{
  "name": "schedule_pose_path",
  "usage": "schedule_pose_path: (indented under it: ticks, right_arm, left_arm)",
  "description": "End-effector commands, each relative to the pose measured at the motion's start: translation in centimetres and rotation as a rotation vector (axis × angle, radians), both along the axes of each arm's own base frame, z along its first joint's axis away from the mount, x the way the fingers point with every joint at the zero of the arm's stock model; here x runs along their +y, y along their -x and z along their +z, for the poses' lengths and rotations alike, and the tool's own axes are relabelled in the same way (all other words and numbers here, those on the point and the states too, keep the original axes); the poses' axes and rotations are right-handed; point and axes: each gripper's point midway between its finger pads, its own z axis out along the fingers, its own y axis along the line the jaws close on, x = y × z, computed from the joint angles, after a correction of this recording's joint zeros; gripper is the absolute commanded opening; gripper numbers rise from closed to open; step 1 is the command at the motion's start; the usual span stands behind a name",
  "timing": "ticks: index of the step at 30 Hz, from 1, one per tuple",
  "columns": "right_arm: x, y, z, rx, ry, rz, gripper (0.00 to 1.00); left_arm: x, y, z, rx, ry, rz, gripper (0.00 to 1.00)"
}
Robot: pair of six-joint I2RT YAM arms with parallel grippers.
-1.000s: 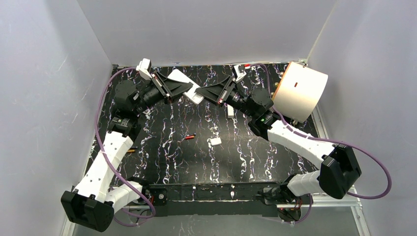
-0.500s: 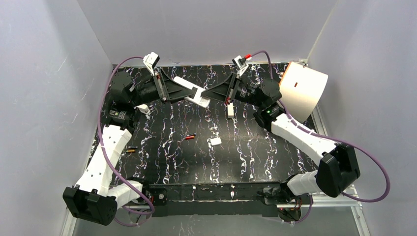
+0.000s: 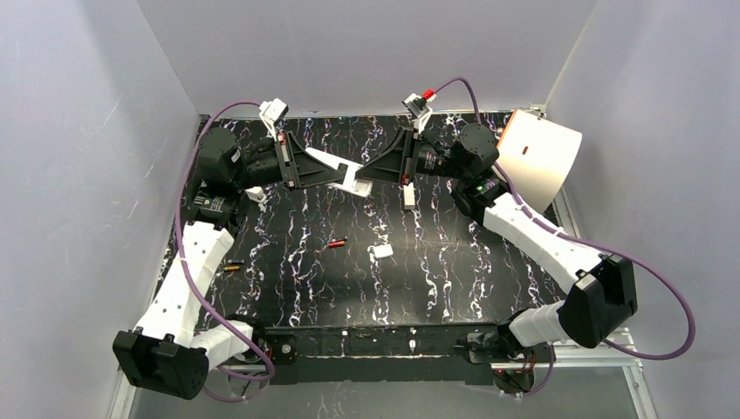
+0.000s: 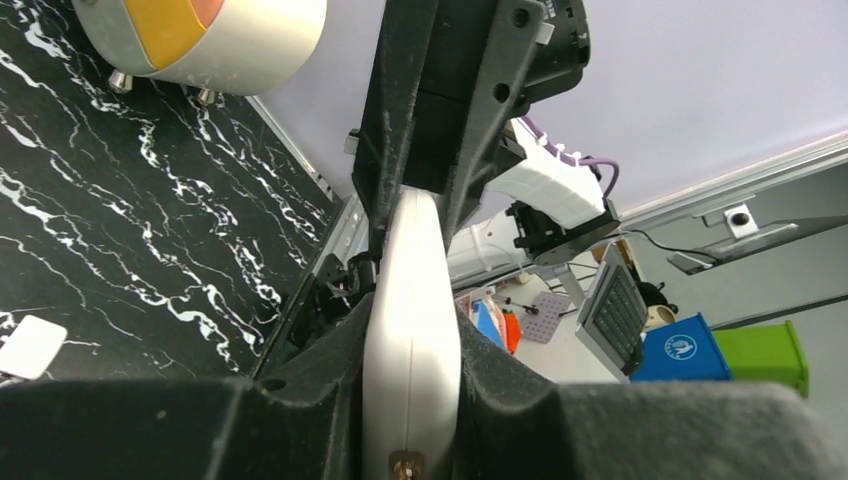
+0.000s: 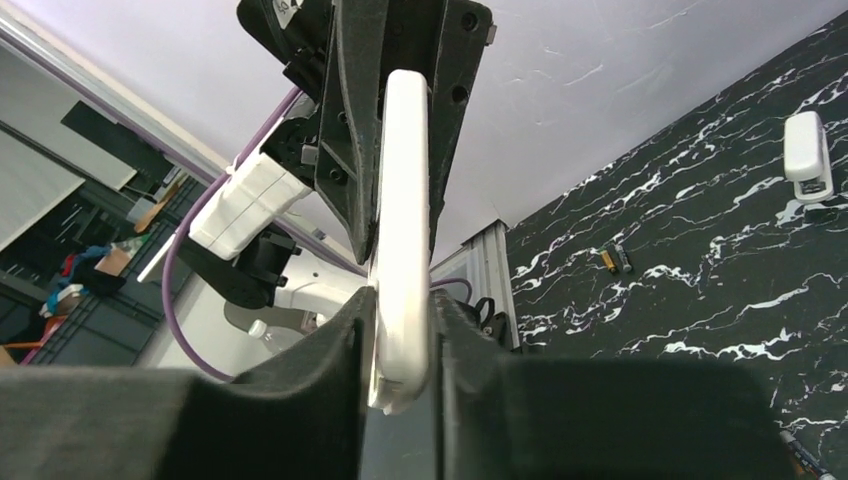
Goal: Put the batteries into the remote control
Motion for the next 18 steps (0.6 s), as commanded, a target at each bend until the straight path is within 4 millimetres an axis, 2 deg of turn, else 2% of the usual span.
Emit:
schedule_pose_path:
  ticks: [1, 2, 3, 4, 8, 11, 14, 18]
  right_arm:
    - [-0.1, -0.8, -0.9, -0.043, 0.049, -0.045, 0.47]
    - [-0.3, -1.3, -1.2, -0.035, 0.061, -0.087, 0.62]
    - [-0.5, -1.9, -1.4, -0.031, 0.062, -0.139, 0.72]
    - [-0.8, -2.6, -1.8, -0.018, 0.067, -0.195, 0.77]
    - [-1.5, -4.5, -3.6, 0.07, 0.077, -0.33, 0.78]
    - [-2.9, -6.3, -5.5, 0.164, 0.094, -0.485, 0.78]
    - [-4.3, -8.0, -8.5, 0.287, 0.163, -0.635, 0.78]
    - [-5.2, -8.8, -13.9, 0.47, 0.359, -0.776, 0.68]
  left_arm:
    - [0.2, 0.8, 0.6, -0.113, -0.022, 0.006, 0.0]
    - [0.5, 0.2, 0.2, -0.131, -0.055, 0.055, 0.0]
    - [0.9, -0.3, -0.7, -0.121, -0.105, 0.106, 0.0]
    - [1.4, -0.9, -1.8, -0.109, -0.162, 0.157, 0.0]
    - [4.4, -2.7, -6.1, -0.034, -0.379, 0.384, 0.0]
    - [7.0, -3.1, -8.1, -0.013, -0.491, 0.531, 0.0]
    - [9.5, -2.7, -8.8, -0.033, -0.549, 0.671, 0.0]
    - [11.6, -1.6, -9.3, -0.055, -0.575, 0.779, 0.0]
